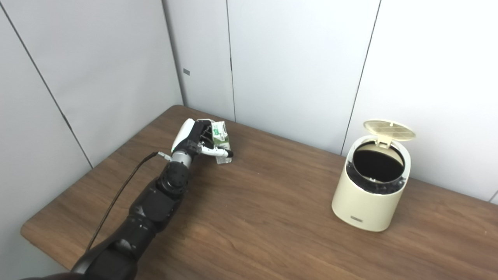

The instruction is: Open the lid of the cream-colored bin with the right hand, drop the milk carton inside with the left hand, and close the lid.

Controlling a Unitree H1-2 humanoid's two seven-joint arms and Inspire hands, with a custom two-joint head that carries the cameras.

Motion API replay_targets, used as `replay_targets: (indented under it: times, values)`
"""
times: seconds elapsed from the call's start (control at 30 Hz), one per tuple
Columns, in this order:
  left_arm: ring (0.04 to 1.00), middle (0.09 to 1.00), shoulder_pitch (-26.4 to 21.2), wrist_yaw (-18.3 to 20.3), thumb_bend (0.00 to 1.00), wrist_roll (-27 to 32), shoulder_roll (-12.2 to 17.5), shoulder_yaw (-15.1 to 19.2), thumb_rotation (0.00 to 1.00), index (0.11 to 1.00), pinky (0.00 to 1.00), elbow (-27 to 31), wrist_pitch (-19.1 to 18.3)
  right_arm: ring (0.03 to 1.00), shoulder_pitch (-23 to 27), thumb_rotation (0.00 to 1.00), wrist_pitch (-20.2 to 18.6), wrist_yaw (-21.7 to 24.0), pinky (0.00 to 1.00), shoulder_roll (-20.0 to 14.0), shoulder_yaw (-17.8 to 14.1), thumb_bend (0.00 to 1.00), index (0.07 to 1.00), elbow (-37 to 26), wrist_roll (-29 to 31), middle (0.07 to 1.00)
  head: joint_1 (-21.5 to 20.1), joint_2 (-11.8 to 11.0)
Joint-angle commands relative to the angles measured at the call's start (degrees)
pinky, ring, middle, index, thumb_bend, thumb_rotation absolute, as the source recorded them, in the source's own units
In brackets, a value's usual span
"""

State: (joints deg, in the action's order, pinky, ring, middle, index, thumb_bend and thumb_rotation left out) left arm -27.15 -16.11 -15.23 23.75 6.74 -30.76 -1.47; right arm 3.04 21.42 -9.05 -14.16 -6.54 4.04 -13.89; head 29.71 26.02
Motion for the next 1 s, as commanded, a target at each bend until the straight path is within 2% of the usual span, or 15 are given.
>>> replay_targets:
  times: [0.0, 0.2, 0.4, 0.47, 0.5, 0.53, 0.6, 0.7, 0.73, 0.77, 0.8, 0.83, 0.9, 0.93, 0.97]
  values:
    - [0.436, 0.505, -3.29, -2.72, 0.53, -0.2, -0.16, 0.86, 0.0, 0.47, 0.37, 3.32, 1.7, 0.492, -1.82, 0.79, 1.93, -0.57, 0.31, 0.76, 0.6, 0.57, 0.587, 2.22, -0.78, 0.616, 0.05, 0.02]
    - [0.364, 0.464, -2.99, -3.37, 0.52, -1.42, -2.61, 0.58, 0.0, 0.485, 0.29, 6.76, 0.29, 0.451, -1.63, 0.78, 2.53, -0.94, 0.26, 0.75, 0.9, 0.5, 0.597, 2.79, -1.58, 0.616, -0.3, -0.16]
    - [0.39, 0.474, -2.6, -3.44, 0.52, -1.94, -3.44, 0.52, 0.0, 0.48, 0.31, 7.47, 0.86, 0.366, -1.8, 0.77, 2.07, -1.06, 0.21, 1.31, 1.1, 0.5, 0.59, 2.21, -1.68, 0.598, -0.72, -0.25]
    - [0.396, 0.476, -2.31, -3.29, 0.52, -1.56, -3.61, 0.83, 0.0, 0.48, 0.32, 7.96, 1.11, 0.353, -1.94, 0.76, 1.93, -1.24, 0.19, 1.65, 1.19, 0.48, 0.59, 1.86, -1.95, 0.594, -1.3, -0.25]
    - [0.4, 0.48, -2.12, -3.31, 0.52, -1.69, -3.67, 0.84, 0.0, 0.478, 0.33, 8.35, 1.21, 0.389, -2.05, 0.76, 1.6, -1.2, 0.21, 1.73, 1.25, 0.47, 0.59, 1.54, -2.13, 0.596, -1.3, -0.25]
    - [0.404, 0.482, -1.78, -3.23, 0.52, -1.72, -3.77, 0.83, 0.0, 0.477, 0.33, 9.11, 1.66, 0.418, -2.25, 0.76, 1.0, -1.12, 0.23, 1.89, 1.37, 0.47, 0.59, 0.86, -2.45, 0.601, -2.0, -0.19]
    - [0.396, 0.473, -1.21, -3.03, 0.52, -1.72, -3.86, 0.86, 0.0, 0.482, 0.32, 10.43, 2.16, 0.399, -2.6, 0.76, 0.27, -1.07, 0.23, 2.27, 1.59, 0.45, 0.594, -0.17, -3.02, 0.607, -3.04, -0.06]
    - [0.432, 0.493, 0.79, -1.91, 0.52, -1.32, -4.43, 0.65, 0.0, 0.472, 0.37, 15.9, 2.89, 0.313, -3.29, 0.76, -0.54, -0.71, 0.18, 3.35, 2.18, 0.45, 0.604, -1.67, -3.01, 0.583, -6.64, 0.53]
    - [0.434, 0.494, 1.63, -1.55, 0.52, -1.68, -4.42, 0.31, 0.0, 0.472, 0.37, 18.12, 3.27, 0.304, -3.57, 0.76, -0.97, -0.72, 0.17, 3.9, 2.46, 0.45, 0.605, -2.33, -3.23, 0.58, -9.03, 0.9]
    - [0.437, 0.494, 2.32, -1.26, 0.52, -1.87, -4.3, 0.07, 0.0, 0.472, 0.37, 19.71, 4.1, 0.245, -3.81, 0.74, -1.17, -0.88, 0.14, 4.43, 2.74, 0.44, 0.607, -2.94, -3.78, 0.535, -10.43, 1.07]
    - [0.452, 0.49, 2.92, -1.05, 0.51, -1.97, -4.33, -0.09, 0.0, 0.471, 0.37, 21.21, 4.74, 0.272, -3.99, 0.72, -1.33, -1.43, 0.15, 4.94, 2.98, 0.41, 0.605, -3.53, -5.1, 0.518, -11.4, 1.2]
    - [0.461, 0.487, 3.65, -0.97, 0.51, -2.02, -4.41, -0.18, 0.0, 0.469, 0.38, 22.95, 5.72, 0.351, -4.36, 0.67, -3.09, -1.71, 0.18, 5.78, 3.37, 0.35, 0.601, -5.03, -7.01, 0.523, -13.67, 1.49]
    - [0.464, 0.484, 4.73, -1.12, 0.51, -2.16, -4.64, -0.14, 0.0, 0.47, 0.38, 25.57, 7.55, 0.402, -4.91, 0.57, -5.65, -2.3, 0.21, 7.11, 4.22, 0.24, 0.615, -7.3, -10.3, 0.563, -16.14, 1.86]
    - [0.466, 0.483, 5.15, -1.16, 0.51, -2.33, -4.83, -0.16, 0.0, 0.471, 0.39, 26.78, 8.33, 0.329, -5.09, 0.53, -6.53, -2.48, 0.16, 7.53, 4.64, 0.22, 0.624, -8.16, -11.74, 0.553, -16.87, 1.99]
    - [0.464, 0.483, 5.49, -1.15, 0.51, -2.63, -5.03, -0.22, 0.0, 0.472, 0.39, 27.98, 9.16, 0.319, -5.26, 0.49, -6.97, -2.54, 0.15, 7.92, 5.06, 0.2, 0.629, -8.91, -12.57, 0.556, -17.92, 2.16]
